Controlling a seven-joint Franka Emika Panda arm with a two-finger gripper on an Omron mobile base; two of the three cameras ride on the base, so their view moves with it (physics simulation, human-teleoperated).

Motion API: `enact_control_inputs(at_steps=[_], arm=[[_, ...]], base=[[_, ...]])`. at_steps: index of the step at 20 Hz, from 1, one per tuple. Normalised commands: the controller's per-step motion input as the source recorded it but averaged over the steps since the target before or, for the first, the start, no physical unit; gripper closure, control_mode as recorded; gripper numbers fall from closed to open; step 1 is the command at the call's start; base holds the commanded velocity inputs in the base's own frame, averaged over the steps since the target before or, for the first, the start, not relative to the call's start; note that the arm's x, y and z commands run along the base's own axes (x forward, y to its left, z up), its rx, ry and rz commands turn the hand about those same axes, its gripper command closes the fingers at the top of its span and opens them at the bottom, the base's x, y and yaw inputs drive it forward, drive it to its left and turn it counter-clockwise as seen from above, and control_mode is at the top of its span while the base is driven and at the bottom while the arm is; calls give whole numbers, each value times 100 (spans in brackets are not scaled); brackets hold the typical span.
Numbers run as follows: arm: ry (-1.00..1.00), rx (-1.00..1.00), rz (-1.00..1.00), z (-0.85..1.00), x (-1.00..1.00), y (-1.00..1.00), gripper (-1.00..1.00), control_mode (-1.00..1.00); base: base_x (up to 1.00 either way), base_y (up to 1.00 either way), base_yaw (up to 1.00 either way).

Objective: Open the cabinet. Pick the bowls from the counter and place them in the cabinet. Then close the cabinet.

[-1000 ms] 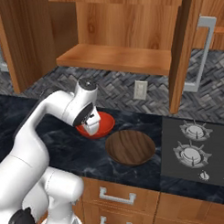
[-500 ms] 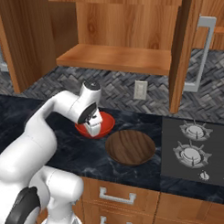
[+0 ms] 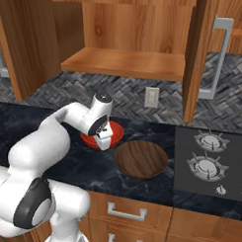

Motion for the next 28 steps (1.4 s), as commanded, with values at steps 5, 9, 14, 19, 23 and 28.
enact_control_inputs(at_steps=[5,9,14,19,23,28], arm=[[2,0,-4,-38,31,0,-100,-100],[3,0,-4,-20,48,-4,-100,-100],[10,0,-4,-26,45,-5,-100,-100],[8,0,-4,-27,36,-8,-100,-100],[0,0,0,-22,31,-6,-100,-100],[0,0,0,-20,17,-1,-100,-100]], base=[[0,0,0],[0,0,0],[0,0,0],[0,0,0],[0,0,0],[0,0,0]])
